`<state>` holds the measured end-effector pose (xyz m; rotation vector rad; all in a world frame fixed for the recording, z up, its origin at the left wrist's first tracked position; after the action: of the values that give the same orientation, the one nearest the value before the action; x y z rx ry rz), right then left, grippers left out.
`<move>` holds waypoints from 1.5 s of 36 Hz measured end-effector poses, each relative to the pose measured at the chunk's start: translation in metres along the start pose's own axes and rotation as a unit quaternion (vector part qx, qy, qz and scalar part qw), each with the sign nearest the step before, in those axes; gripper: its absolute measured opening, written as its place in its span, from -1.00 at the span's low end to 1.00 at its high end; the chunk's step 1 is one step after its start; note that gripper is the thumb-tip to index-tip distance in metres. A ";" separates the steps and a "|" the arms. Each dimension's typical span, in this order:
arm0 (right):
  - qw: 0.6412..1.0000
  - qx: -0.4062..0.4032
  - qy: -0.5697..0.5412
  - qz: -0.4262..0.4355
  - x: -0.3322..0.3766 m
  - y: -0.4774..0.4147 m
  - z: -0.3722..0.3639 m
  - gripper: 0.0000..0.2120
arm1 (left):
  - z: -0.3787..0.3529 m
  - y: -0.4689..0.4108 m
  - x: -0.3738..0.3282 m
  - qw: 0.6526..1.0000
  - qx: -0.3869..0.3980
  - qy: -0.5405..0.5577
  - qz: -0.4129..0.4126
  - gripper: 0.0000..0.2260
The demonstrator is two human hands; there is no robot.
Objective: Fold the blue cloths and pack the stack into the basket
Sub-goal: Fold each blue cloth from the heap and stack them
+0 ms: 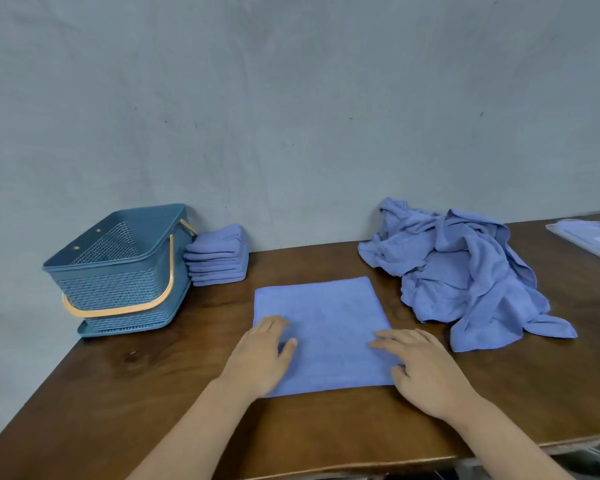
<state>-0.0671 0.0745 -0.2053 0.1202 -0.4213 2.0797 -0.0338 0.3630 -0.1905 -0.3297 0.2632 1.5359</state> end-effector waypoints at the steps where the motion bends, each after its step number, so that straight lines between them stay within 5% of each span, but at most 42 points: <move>1: 1.000 -0.002 0.004 -0.001 0.000 0.000 0.001 -0.37 | -0.005 -0.007 0.002 1.000 0.015 -0.017 0.011 -0.46; 9: 0.999 -0.044 0.016 0.011 0.025 -0.041 0.014 -0.50 | -0.034 -0.014 0.014 0.990 0.067 -0.109 0.054 -0.20; 14: 0.988 0.096 -0.007 0.120 0.072 -0.109 -0.027 -0.50 | -0.039 -0.016 0.015 0.988 0.075 -0.120 0.058 -0.13; 19: 0.976 0.205 -0.007 0.074 0.023 -0.138 -0.060 -0.32 | -0.038 -0.017 0.017 0.988 0.071 -0.121 0.068 -0.09; 24: 0.982 0.182 0.008 -0.046 -0.067 -0.140 -0.045 -0.19 | -0.037 -0.015 0.016 0.987 0.074 -0.122 0.068 -0.07; 27: 0.981 0.189 0.002 -0.049 -0.080 -0.141 -0.043 -0.20 | -0.037 -0.016 0.016 0.986 0.079 -0.128 0.070 -0.06; 34: 0.994 0.088 0.069 -0.014 -0.029 -0.133 -0.025 -0.37 | -0.038 -0.017 0.015 0.985 0.078 -0.135 0.068 -0.06; 39: 0.994 0.105 0.002 0.029 0.041 -0.097 -0.049 -0.35 | -0.039 -0.017 0.016 0.986 0.069 -0.140 0.067 -0.09; 51: 0.986 0.157 0.031 -0.047 -0.020 -0.055 -0.025 -0.24 | -0.031 -0.017 0.009 0.983 0.096 -0.142 0.057 -0.07; 54: 0.991 0.111 0.053 -0.048 -0.022 -0.078 -0.013 -0.31 | -0.014 -0.035 -0.001 0.988 0.039 -0.142 0.043 -0.19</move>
<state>0.0114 0.0975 -0.2036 0.1579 -0.1172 2.0227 0.0018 0.3563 -0.2016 -0.0363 0.1128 1.6313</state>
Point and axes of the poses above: each hand's wrist, its own y-axis away from the middle knuckle, its own z-axis out of the back of the hand, x = y × z, the point moved 9 cm from there along -y, towards the middle knuckle, and after that the axes turned 13 degrees about z, right-handed, at the moved point
